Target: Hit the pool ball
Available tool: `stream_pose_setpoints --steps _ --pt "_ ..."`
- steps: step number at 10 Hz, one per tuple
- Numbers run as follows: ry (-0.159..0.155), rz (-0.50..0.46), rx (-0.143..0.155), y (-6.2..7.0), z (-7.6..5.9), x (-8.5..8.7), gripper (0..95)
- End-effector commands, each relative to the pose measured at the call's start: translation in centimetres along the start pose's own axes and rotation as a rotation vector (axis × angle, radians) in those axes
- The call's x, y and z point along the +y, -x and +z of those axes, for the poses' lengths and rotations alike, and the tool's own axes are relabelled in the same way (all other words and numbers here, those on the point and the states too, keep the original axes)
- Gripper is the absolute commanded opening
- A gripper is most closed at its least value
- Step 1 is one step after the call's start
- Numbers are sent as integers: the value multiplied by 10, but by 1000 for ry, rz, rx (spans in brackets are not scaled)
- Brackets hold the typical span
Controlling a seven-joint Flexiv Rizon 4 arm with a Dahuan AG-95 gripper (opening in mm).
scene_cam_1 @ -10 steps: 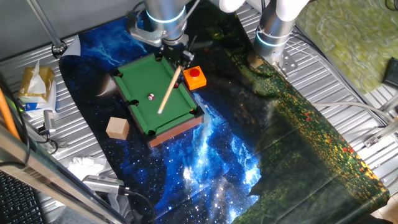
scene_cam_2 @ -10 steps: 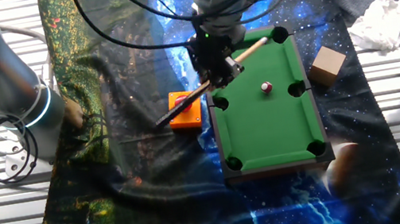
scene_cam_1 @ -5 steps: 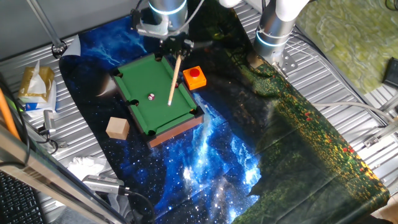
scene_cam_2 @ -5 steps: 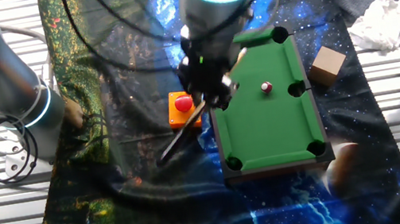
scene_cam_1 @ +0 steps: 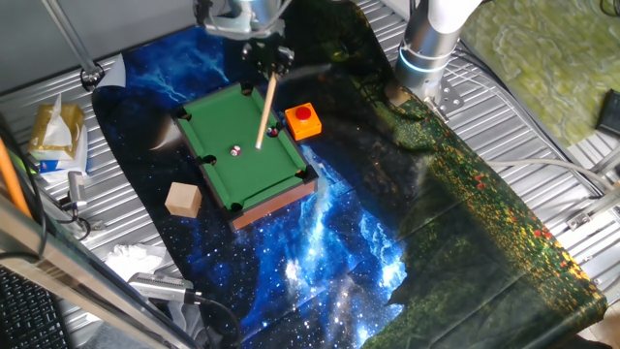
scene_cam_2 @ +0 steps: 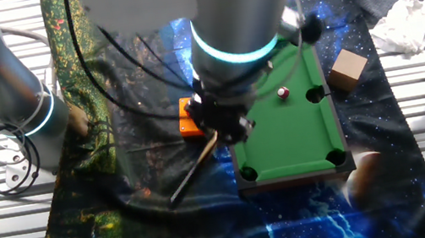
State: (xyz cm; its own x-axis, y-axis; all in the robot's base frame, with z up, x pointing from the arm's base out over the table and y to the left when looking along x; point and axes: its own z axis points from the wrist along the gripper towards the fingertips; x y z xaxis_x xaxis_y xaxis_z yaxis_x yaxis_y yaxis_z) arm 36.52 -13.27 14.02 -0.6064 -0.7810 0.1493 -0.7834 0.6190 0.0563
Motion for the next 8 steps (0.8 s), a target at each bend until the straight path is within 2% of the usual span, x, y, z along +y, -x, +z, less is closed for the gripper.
stream_pose_setpoints --steps 1,3,8 --pt "3 -2 -6 -6 2 -9 0" --pt "12 2 -18 -13 4 -16 0" --pt "17 -9 -26 -29 13 -35 0"
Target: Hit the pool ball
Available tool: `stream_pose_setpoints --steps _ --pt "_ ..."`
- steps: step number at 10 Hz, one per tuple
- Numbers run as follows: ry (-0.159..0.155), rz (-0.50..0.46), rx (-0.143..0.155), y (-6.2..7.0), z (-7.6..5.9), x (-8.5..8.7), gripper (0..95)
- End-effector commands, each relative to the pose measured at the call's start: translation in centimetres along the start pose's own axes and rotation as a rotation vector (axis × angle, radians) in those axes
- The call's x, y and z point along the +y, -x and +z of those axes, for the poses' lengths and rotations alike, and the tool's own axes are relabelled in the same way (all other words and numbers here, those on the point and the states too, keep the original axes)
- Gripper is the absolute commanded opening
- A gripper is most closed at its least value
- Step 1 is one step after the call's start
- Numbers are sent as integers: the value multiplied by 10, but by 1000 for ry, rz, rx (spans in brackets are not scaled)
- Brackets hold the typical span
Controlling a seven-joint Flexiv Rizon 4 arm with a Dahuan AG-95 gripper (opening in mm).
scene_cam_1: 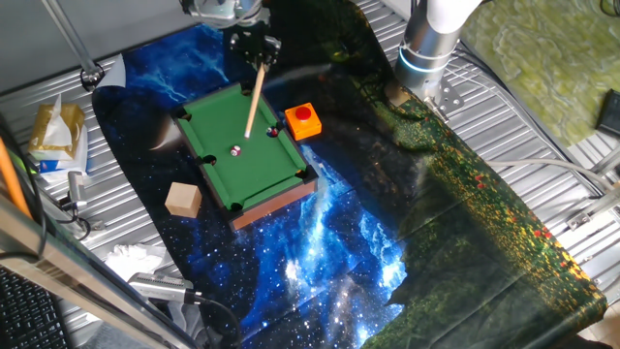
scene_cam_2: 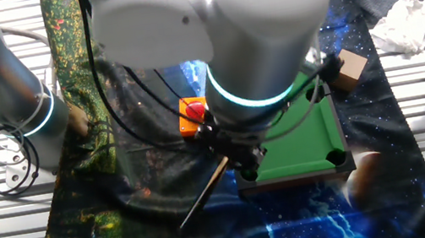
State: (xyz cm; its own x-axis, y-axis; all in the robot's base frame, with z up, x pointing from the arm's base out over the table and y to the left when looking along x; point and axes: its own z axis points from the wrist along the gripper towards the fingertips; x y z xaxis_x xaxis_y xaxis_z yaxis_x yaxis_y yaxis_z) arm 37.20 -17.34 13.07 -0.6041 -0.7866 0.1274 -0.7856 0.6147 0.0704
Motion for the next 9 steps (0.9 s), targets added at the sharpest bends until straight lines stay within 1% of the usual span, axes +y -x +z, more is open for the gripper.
stream_pose_setpoints --steps 1,4,6,8,9 --pt "5 -2 -5 -4 2 -6 0" --pt "8 6 -12 -1 5 -15 0" --pt "33 39 -38 3 11 -17 0" --pt "58 82 -64 10 16 -17 0" --pt "72 99 -75 16 19 -17 0"
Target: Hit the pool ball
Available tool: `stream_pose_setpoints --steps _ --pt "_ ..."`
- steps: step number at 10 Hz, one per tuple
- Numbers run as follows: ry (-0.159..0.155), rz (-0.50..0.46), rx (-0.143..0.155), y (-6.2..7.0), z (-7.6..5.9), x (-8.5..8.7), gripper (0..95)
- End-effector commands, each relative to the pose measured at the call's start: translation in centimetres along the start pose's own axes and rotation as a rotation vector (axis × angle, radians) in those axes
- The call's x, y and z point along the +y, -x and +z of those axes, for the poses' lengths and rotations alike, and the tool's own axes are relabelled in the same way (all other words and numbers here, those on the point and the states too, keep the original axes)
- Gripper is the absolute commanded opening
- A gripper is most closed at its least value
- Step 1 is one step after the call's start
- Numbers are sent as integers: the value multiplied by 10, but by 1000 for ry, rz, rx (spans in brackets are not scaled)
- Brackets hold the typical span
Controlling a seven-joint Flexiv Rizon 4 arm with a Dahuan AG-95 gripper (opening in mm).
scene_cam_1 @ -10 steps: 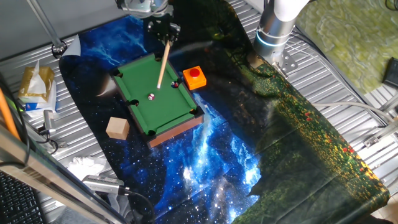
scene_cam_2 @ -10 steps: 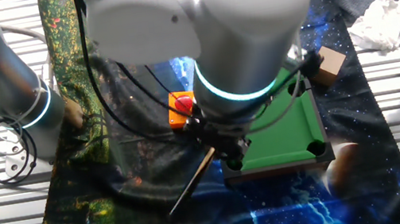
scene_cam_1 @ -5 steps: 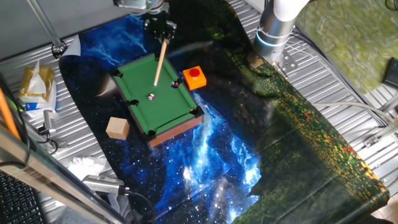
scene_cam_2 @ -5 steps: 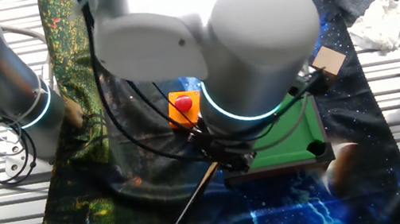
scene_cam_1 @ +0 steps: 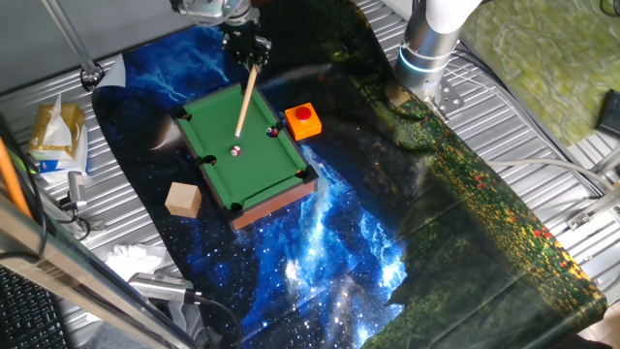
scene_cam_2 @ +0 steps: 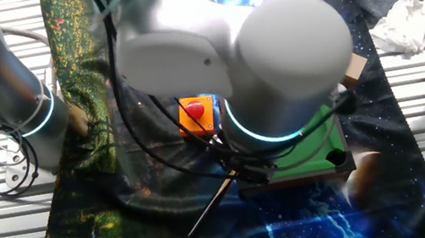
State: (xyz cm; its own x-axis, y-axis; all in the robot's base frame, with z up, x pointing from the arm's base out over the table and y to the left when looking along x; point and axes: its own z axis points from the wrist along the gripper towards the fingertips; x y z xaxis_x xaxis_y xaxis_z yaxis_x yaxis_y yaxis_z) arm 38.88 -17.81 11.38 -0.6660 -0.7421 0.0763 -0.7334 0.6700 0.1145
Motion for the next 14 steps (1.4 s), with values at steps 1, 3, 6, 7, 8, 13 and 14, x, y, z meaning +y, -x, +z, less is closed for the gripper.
stream_pose_setpoints --steps 1,3,6,7,8,13,14 --pt "22 33 -20 11 7 1 0" --pt "18 26 -20 12 8 3 0" --pt "10 25 -12 10 8 6 0" --pt "8 25 -11 10 8 7 0" --pt "-1 22 -10 8 9 11 0" --pt "-8 51 -8 32 11 27 0" --pt "-15 56 0 41 6 31 0"
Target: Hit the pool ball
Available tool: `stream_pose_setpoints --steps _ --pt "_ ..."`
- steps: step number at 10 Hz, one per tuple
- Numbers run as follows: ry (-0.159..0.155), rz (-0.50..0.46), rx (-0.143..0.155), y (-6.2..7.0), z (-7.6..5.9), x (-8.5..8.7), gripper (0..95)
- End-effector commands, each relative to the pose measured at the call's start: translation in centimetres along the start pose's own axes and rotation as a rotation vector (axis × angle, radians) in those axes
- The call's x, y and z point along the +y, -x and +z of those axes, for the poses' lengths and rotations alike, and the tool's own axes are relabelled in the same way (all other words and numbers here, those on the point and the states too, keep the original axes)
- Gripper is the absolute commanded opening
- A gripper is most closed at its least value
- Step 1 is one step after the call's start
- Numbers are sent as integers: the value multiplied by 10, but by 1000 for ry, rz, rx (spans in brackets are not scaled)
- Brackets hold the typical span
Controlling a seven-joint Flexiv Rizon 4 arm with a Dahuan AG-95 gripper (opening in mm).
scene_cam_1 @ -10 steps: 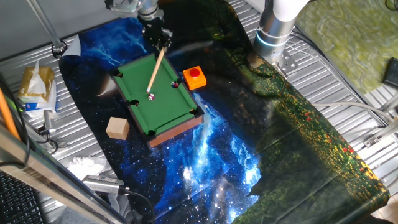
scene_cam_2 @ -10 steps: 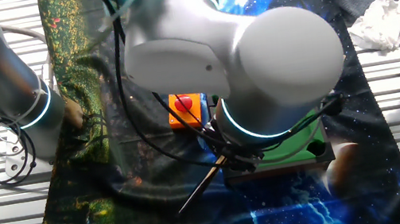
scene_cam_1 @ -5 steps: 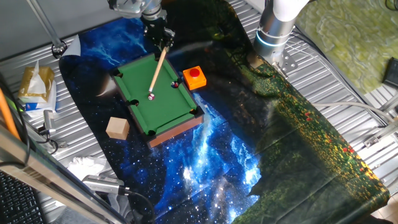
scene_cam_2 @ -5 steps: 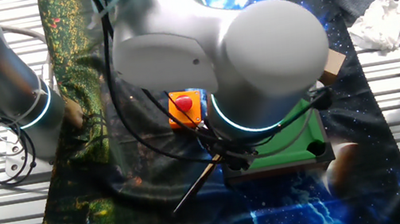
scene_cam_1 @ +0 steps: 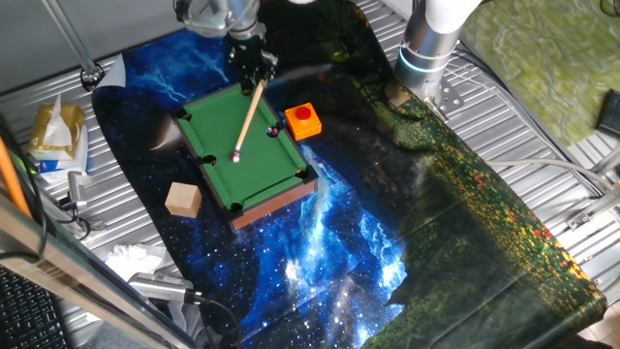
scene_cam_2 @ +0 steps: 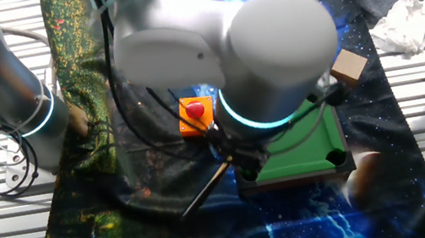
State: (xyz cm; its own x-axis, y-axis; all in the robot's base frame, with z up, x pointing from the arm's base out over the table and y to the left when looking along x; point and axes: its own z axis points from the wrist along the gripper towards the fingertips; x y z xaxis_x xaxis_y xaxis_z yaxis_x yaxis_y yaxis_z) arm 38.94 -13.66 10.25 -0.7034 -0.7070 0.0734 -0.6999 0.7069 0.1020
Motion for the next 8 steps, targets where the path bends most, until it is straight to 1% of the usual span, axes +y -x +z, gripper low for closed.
stream_pose_setpoints --steps 1,2,4,5,6,7,8 --pt "-6 1 9 9 -11 5 0" --pt "-4 -3 14 6 -19 4 0" --pt "-3 -1 16 1 -26 3 0" --pt "4 -2 10 -4 -29 1 0" --pt "9 5 8 -6 -31 1 0" --pt "17 30 6 -8 -32 2 0" --pt "32 88 -4 -10 -33 5 0"
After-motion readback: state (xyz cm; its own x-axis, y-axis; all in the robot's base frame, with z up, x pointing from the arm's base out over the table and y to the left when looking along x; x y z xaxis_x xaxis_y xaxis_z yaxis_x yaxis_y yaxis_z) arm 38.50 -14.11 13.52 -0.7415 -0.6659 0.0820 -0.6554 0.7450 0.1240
